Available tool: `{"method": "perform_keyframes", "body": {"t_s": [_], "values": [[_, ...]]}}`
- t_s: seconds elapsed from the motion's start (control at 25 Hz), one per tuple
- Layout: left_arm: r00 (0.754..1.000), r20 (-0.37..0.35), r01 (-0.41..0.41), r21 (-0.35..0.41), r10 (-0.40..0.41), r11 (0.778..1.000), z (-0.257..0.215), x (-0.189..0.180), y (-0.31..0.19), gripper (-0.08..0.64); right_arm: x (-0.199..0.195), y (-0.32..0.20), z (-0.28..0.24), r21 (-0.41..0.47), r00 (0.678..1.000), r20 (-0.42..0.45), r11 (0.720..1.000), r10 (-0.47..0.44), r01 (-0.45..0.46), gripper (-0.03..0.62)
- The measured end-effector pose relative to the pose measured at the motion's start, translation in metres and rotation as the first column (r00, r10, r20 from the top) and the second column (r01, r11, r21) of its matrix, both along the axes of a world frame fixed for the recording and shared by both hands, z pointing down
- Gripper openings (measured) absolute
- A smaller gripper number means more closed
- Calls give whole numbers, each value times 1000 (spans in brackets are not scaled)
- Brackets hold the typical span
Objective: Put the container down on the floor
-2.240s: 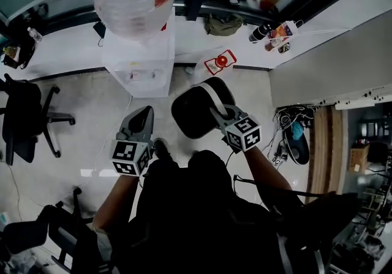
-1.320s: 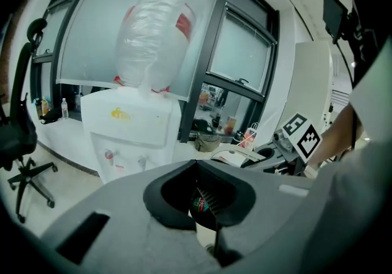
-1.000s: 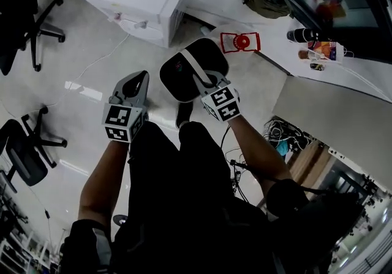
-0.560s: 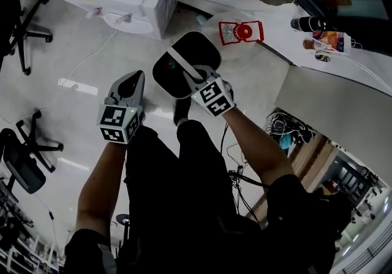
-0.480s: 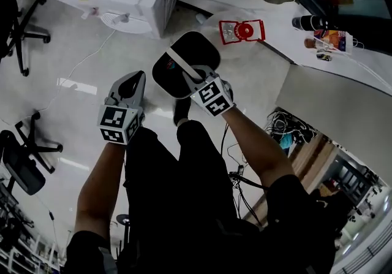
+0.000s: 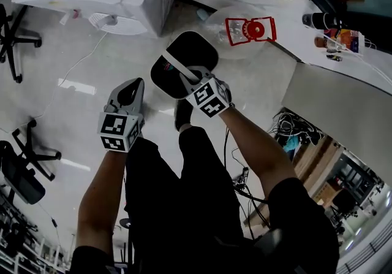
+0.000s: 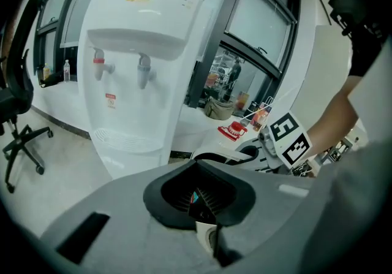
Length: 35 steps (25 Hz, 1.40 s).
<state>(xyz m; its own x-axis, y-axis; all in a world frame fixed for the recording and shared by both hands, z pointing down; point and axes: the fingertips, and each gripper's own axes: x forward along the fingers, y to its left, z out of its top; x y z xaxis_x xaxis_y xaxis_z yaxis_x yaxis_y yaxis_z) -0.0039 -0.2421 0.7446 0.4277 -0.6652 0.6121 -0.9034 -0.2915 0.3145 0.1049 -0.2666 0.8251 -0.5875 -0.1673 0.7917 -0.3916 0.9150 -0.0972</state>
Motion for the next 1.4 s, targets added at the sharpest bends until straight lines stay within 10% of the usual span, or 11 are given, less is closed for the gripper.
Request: {"method": "perform_keyframes", "body": {"t_s": [1.4], "values": [[999,-13,43,-66,-44,997,96,3,-25,6,-20,-46,167,-55,998,-55,999,-2,-1,8]]}}
